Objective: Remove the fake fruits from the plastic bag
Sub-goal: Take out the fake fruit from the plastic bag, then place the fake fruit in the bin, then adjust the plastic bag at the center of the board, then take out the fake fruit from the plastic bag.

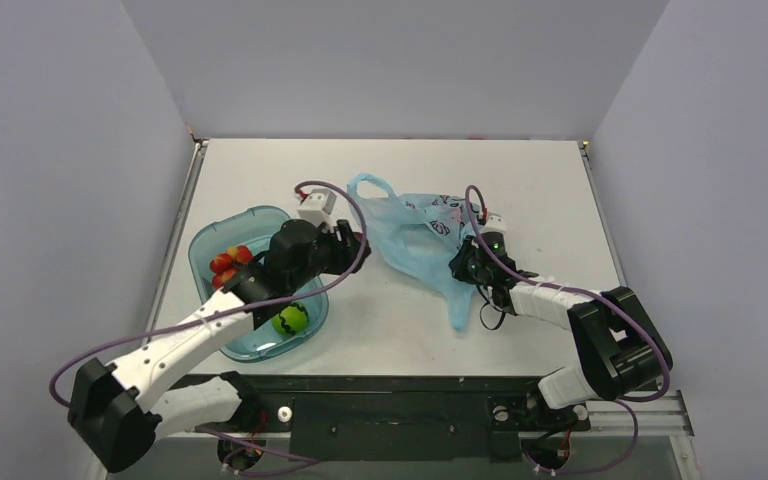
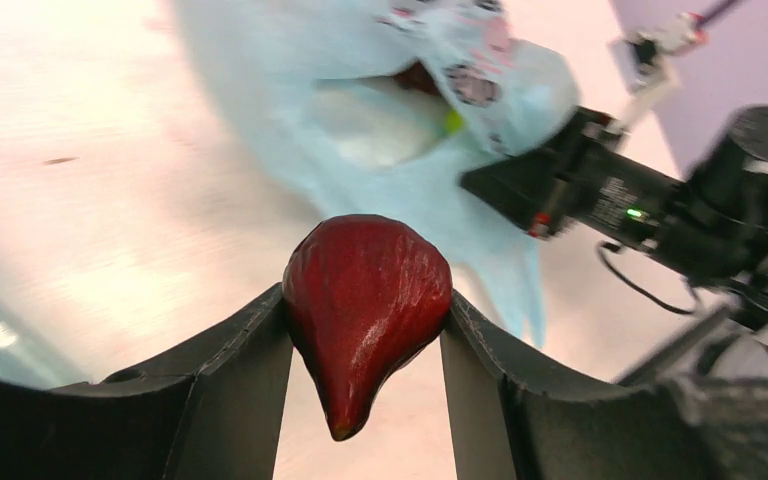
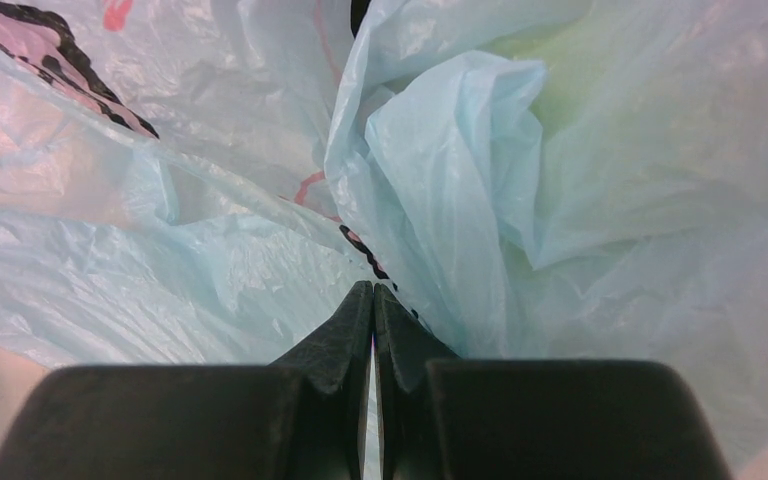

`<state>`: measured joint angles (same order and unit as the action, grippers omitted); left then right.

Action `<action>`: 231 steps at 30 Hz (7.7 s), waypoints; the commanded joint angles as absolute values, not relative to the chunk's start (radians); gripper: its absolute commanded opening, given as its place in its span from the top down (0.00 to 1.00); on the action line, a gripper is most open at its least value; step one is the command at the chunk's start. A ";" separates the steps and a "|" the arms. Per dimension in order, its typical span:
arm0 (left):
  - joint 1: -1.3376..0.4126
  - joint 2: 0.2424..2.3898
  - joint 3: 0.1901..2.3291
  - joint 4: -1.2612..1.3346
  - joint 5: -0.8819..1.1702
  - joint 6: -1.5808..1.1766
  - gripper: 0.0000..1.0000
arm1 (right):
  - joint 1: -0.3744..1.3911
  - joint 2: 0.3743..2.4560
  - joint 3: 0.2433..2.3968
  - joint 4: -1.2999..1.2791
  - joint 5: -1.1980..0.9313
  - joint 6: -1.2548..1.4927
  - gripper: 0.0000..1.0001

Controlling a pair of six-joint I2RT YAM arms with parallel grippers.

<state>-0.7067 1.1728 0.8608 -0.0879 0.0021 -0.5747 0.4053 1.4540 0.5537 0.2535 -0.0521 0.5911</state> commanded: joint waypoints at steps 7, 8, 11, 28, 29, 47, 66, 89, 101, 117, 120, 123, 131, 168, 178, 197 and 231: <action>-0.685 0.866 0.602 -0.260 -0.601 -0.579 0.50 | 0.412 1.455 0.588 0.292 -0.046 0.586 1.00; -0.682 0.862 0.593 -0.251 -0.618 -0.578 0.49 | 0.411 1.455 0.588 0.292 -0.045 0.586 1.00; -0.657 0.888 0.568 -0.250 -0.635 -0.576 0.47 | 0.411 1.452 0.586 0.290 -0.044 0.585 1.00; -0.561 1.077 0.511 -0.192 -0.565 -0.645 0.23 | 0.411 1.452 0.586 0.290 -0.046 0.585 1.00; -0.560 1.075 0.513 -0.193 -0.562 -0.643 0.23 | 0.412 1.453 0.586 0.290 -0.047 0.585 1.00; -0.560 0.843 0.492 -0.083 -0.402 -0.623 0.19 | 0.426 1.444 0.589 0.280 -0.033 0.575 1.00; -0.643 1.021 0.594 0.218 0.020 -0.670 0.15 | 0.593 1.112 0.478 0.240 0.404 0.471 0.77; -0.939 1.555 0.864 0.459 -0.048 -0.686 0.21 | 0.539 1.329 0.571 0.178 0.356 0.568 1.00; -0.937 1.445 0.829 0.434 -0.111 -0.681 0.24 | 0.536 1.062 0.629 0.187 -0.143 0.617 1.00; -0.939 1.457 0.850 0.331 -0.106 -0.656 0.29 | 0.523 0.903 0.353 0.167 -0.068 0.697 1.00; -0.935 1.470 0.881 0.254 -0.124 -0.621 0.29 | 0.523 0.924 0.342 0.164 -0.058 0.670 1.00; -0.934 1.513 0.975 0.107 -0.156 -0.569 0.33 | 0.526 0.948 0.339 0.171 -0.033 0.631 1.00; -0.933 1.542 1.013 0.191 -0.121 -0.544 0.35 | 0.572 1.083 0.350 0.329 -0.182 0.573 1.00; -0.881 1.669 0.881 0.150 -0.208 -0.603 0.55 | 0.574 1.060 0.306 0.380 -0.138 0.505 1.00; -0.880 1.592 0.989 0.128 -0.237 -0.541 0.31 | 0.577 1.020 0.354 0.270 -0.092 0.485 1.00; -0.836 1.856 1.197 0.052 -0.260 -0.460 0.28 | 0.577 1.033 0.308 0.341 -0.086 0.469 1.00; -0.835 1.648 1.124 0.047 -0.186 -0.480 0.45 | 0.576 1.063 0.316 0.346 -0.090 0.471 1.00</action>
<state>-0.8375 1.6314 1.1019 0.0658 -0.1928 -0.4778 0.5709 1.0634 0.3092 0.2947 -0.1013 0.4820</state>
